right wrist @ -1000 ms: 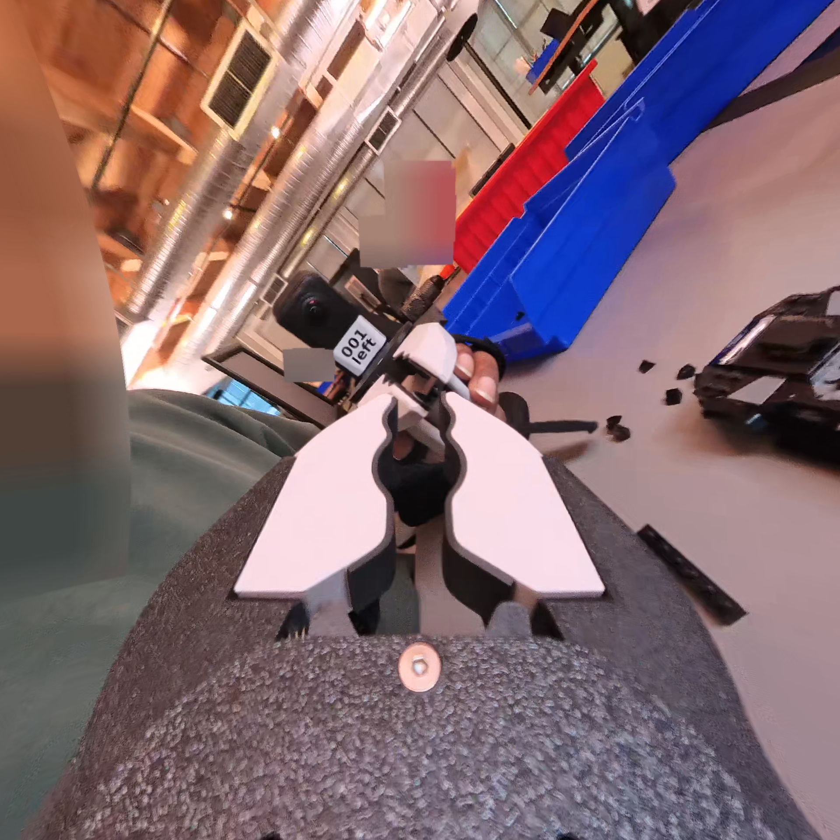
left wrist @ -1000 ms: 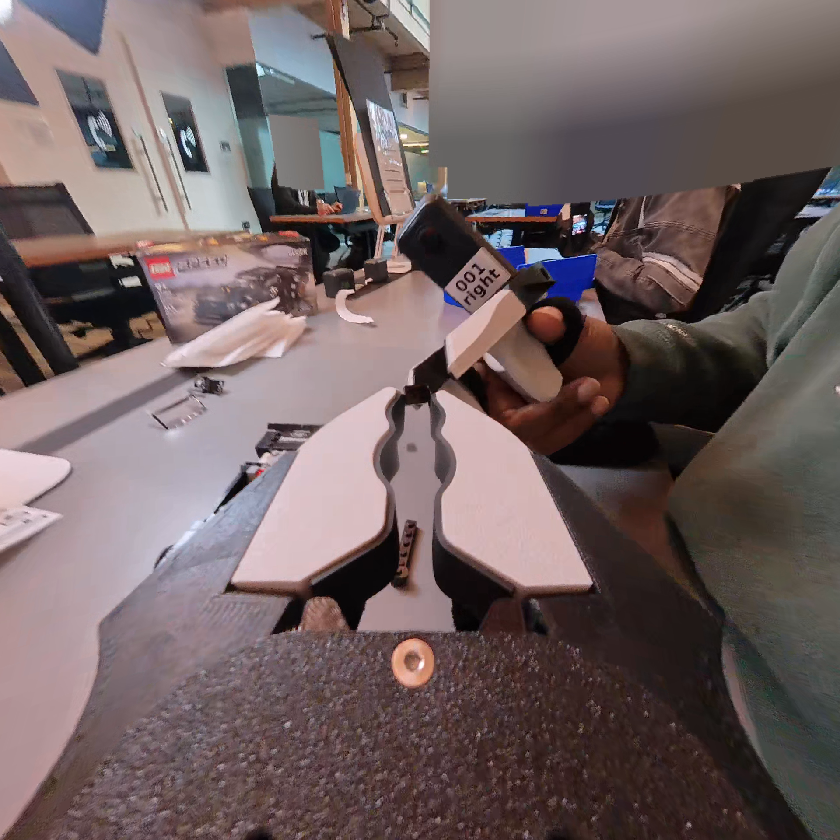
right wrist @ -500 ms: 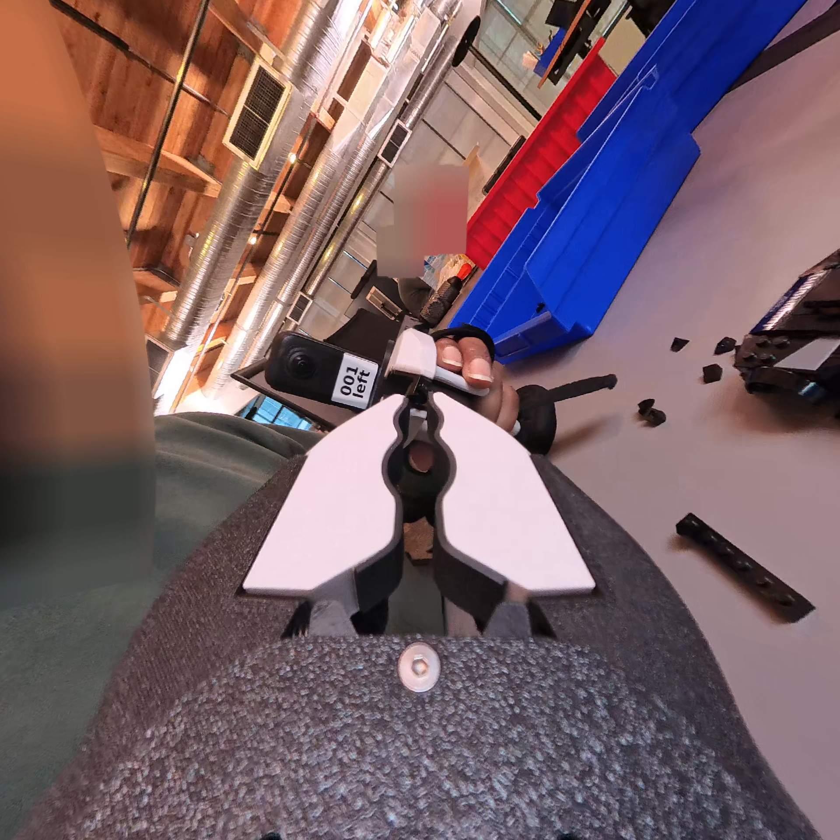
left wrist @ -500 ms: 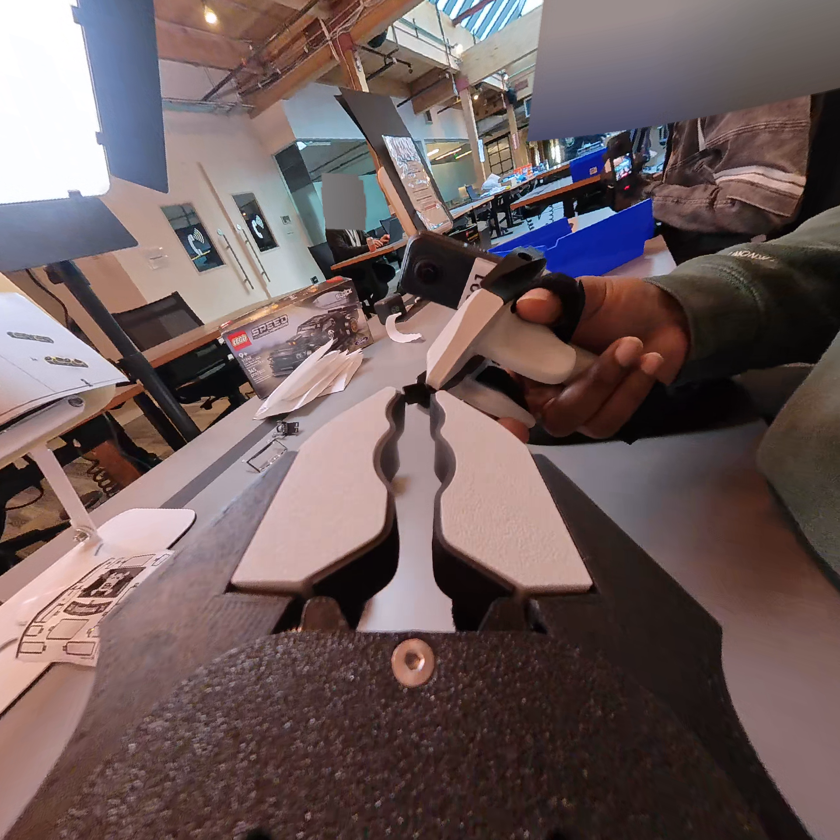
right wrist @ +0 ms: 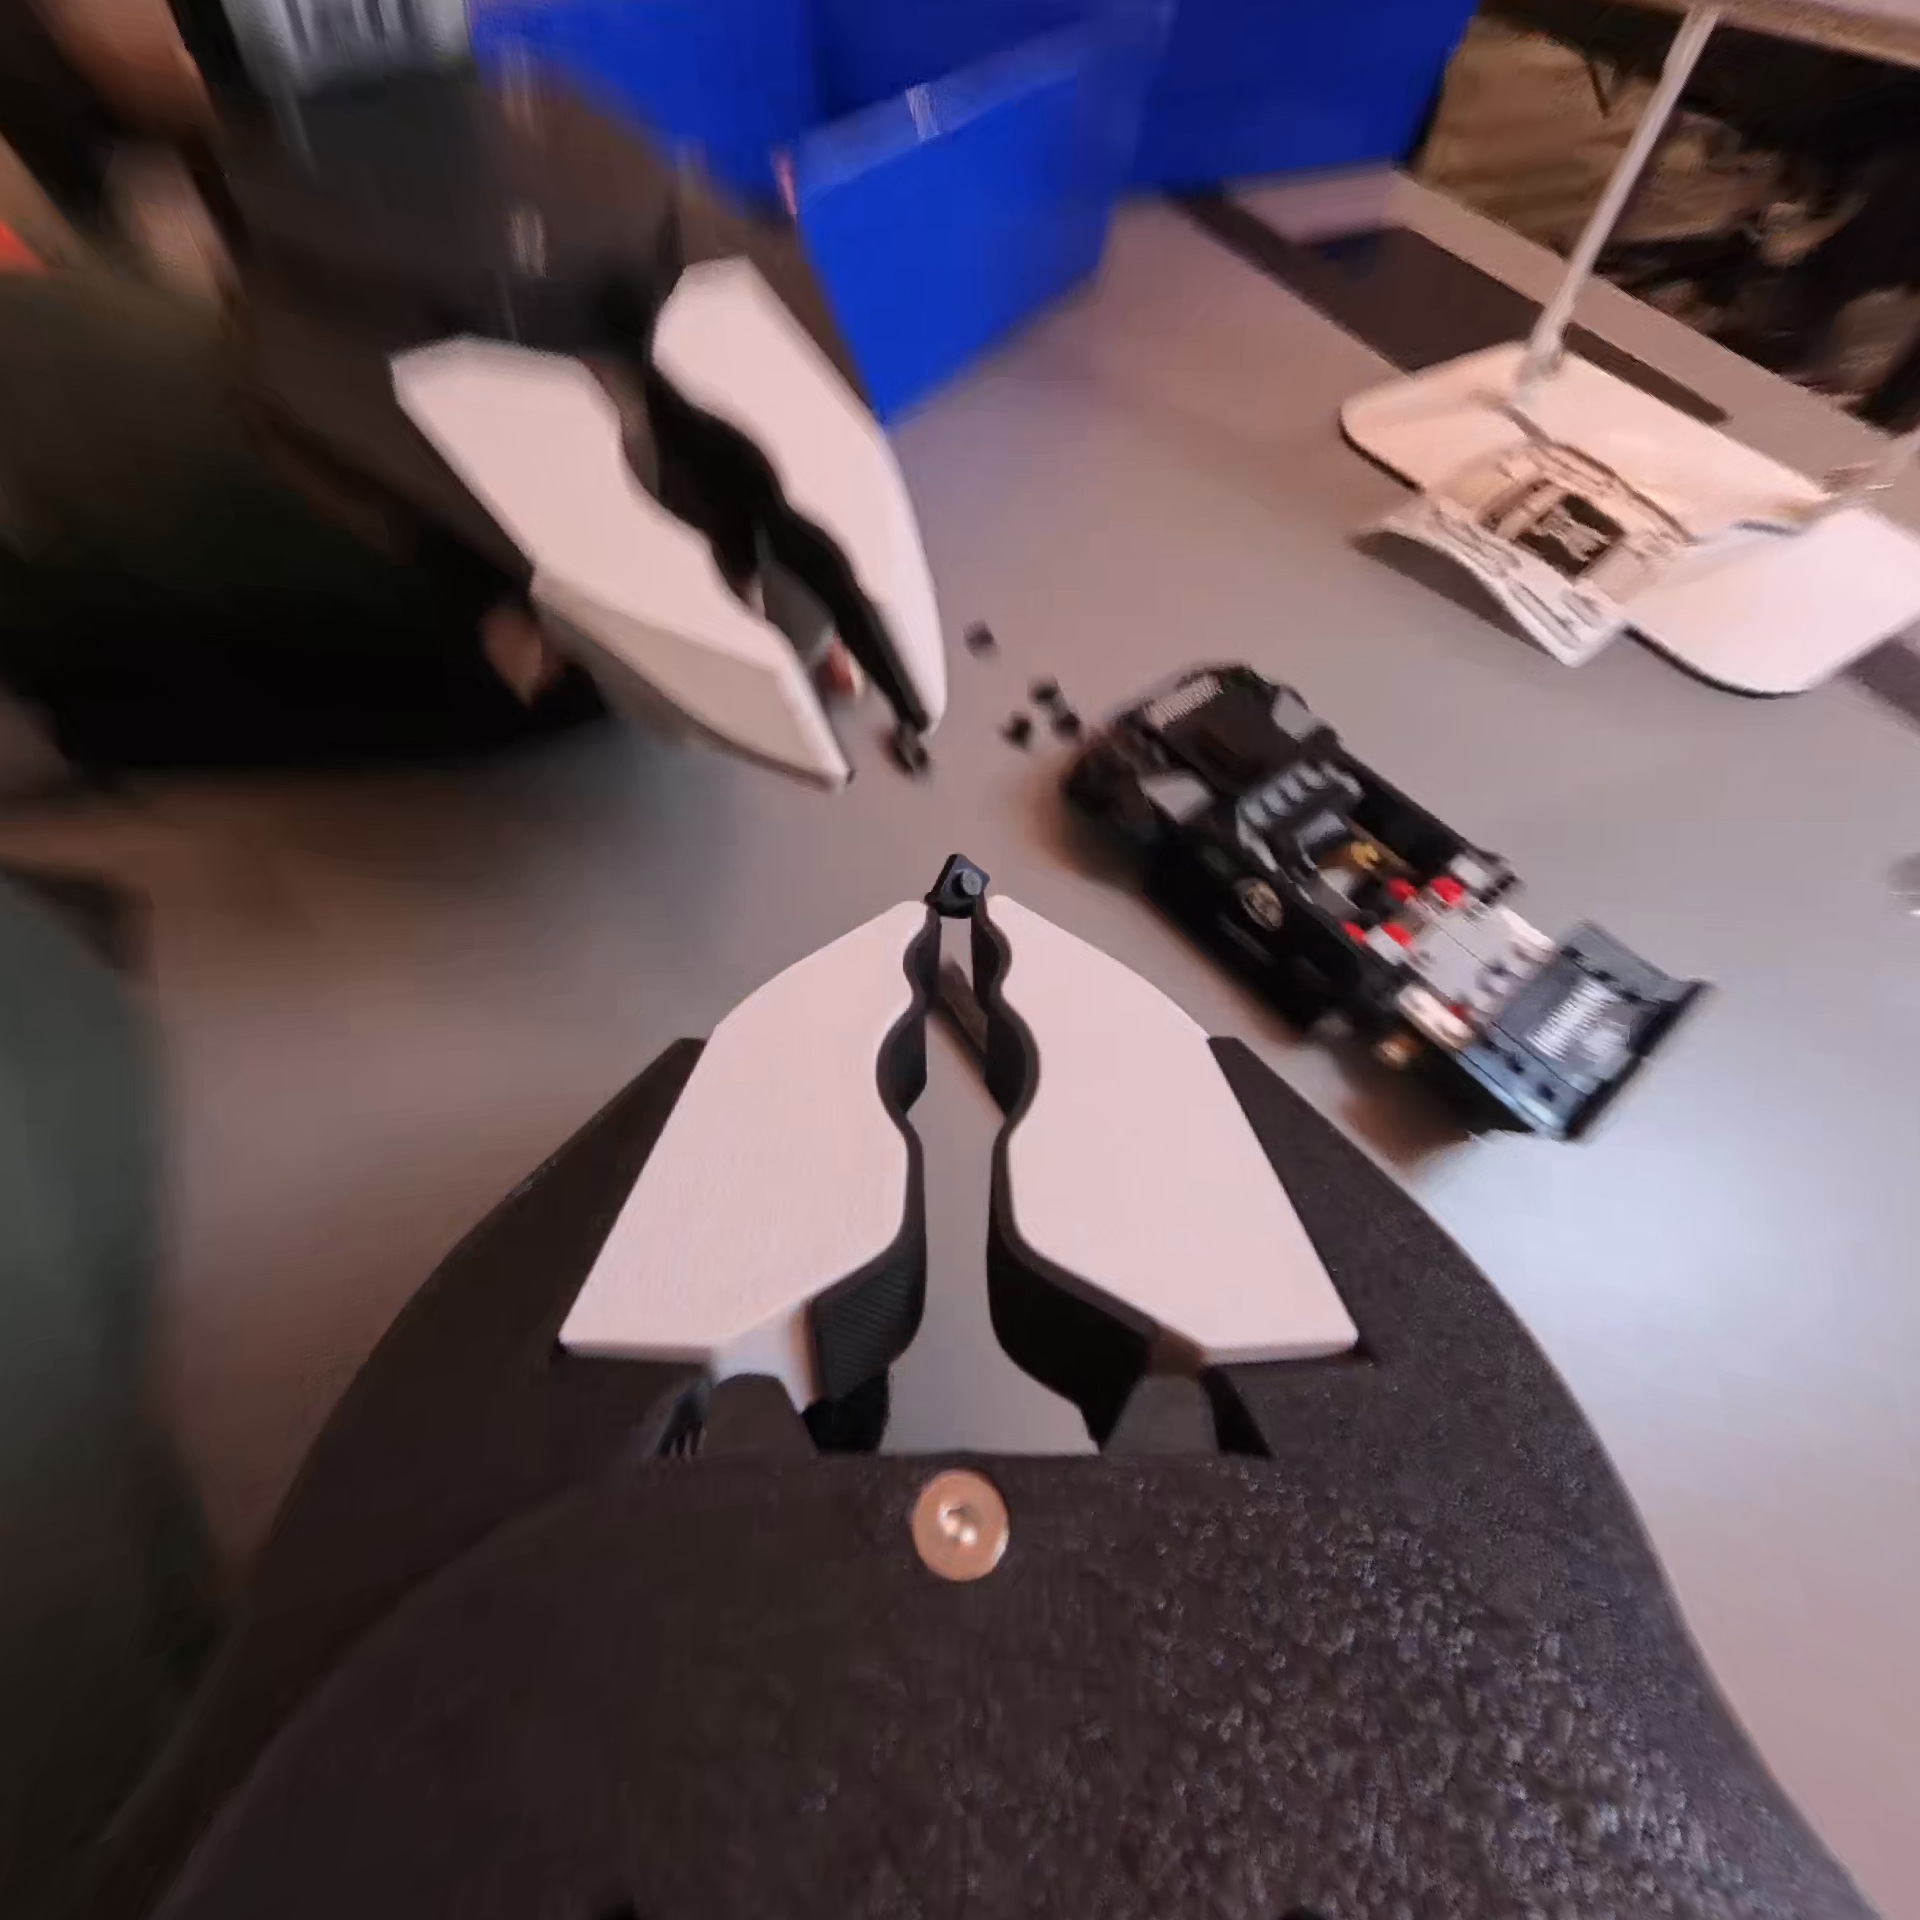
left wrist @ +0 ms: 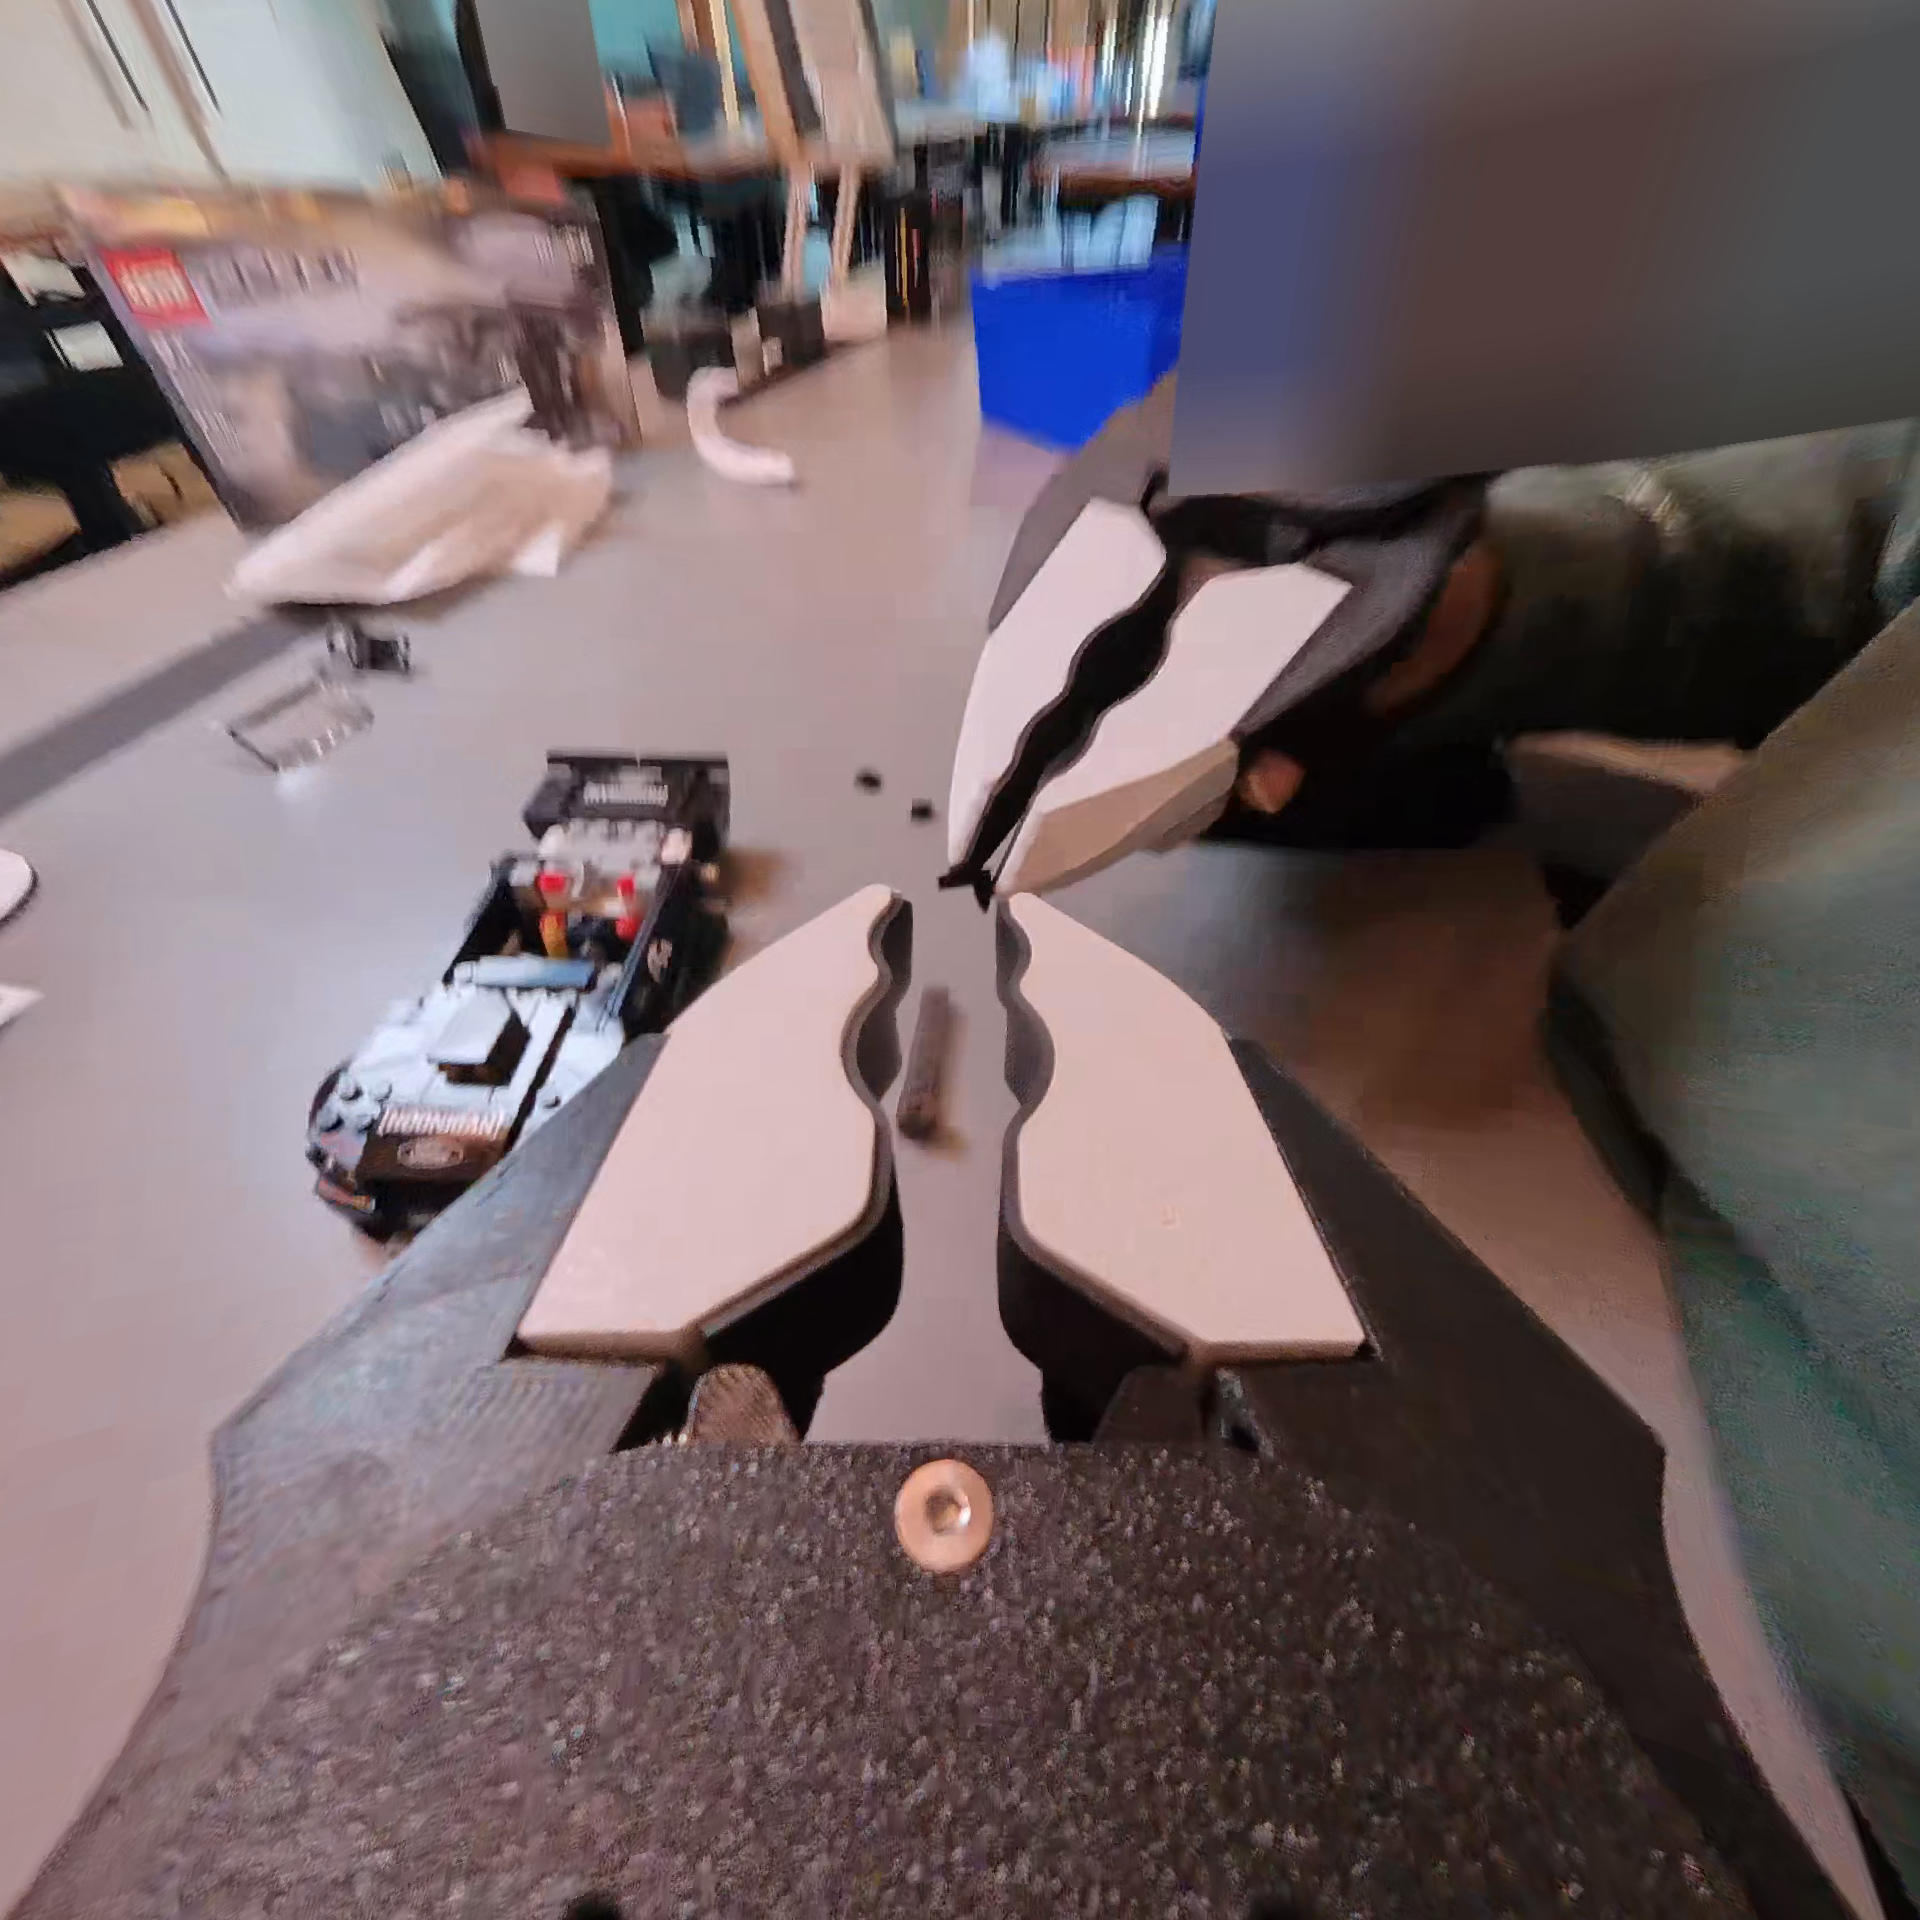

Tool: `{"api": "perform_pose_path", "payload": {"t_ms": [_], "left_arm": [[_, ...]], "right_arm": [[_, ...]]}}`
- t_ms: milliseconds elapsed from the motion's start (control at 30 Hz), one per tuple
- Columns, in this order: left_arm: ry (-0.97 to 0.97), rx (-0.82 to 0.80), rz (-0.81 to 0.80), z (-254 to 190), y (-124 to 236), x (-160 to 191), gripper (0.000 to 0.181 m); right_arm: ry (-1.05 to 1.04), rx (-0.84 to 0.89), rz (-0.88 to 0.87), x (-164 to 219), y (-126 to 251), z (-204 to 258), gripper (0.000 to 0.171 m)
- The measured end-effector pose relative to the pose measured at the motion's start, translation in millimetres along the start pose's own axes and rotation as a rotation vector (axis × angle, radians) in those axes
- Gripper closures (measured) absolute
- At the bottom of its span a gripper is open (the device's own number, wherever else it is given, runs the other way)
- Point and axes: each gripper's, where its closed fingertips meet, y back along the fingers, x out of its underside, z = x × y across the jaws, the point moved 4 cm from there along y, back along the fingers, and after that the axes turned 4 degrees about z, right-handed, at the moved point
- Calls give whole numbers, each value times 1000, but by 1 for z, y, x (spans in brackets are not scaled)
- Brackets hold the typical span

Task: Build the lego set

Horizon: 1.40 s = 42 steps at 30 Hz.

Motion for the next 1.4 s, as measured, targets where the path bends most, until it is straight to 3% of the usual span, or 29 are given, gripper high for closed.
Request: {"api": "perform_pose_path", "payload": {"t_ms": [133, 267, 400, 533, 733, 1133, 1400], "left_arm": [[-27, -1, 275, 14, -8, 26, 166], [-1, 77, 474, 16, -18, 48, 162], [-54, -28, 480, 38, -6, 43, 168], [48, -189, 424, 77, 30, 33, 170], [72, -346, 597, 99, 63, 53, 161], [76, -273, 843, 65, 103, 76, 164], [105, -272, 939, 62, 92, 99, 164]], "right_arm": [[84, 74, 153, 20, -8, 1, 171], [46, 68, 195, 27, -14, 4, 171], [35, 90, 193, 27, -8, 1, 171], [-13, 79, 162, 22, -2, -9, 166], [-18, 68, 137, 16, -8, -14, 165], [-89, 48, 63, 22, 7, -21, 165], [-90, 19, 36, 22, 10, -19, 166]]}}
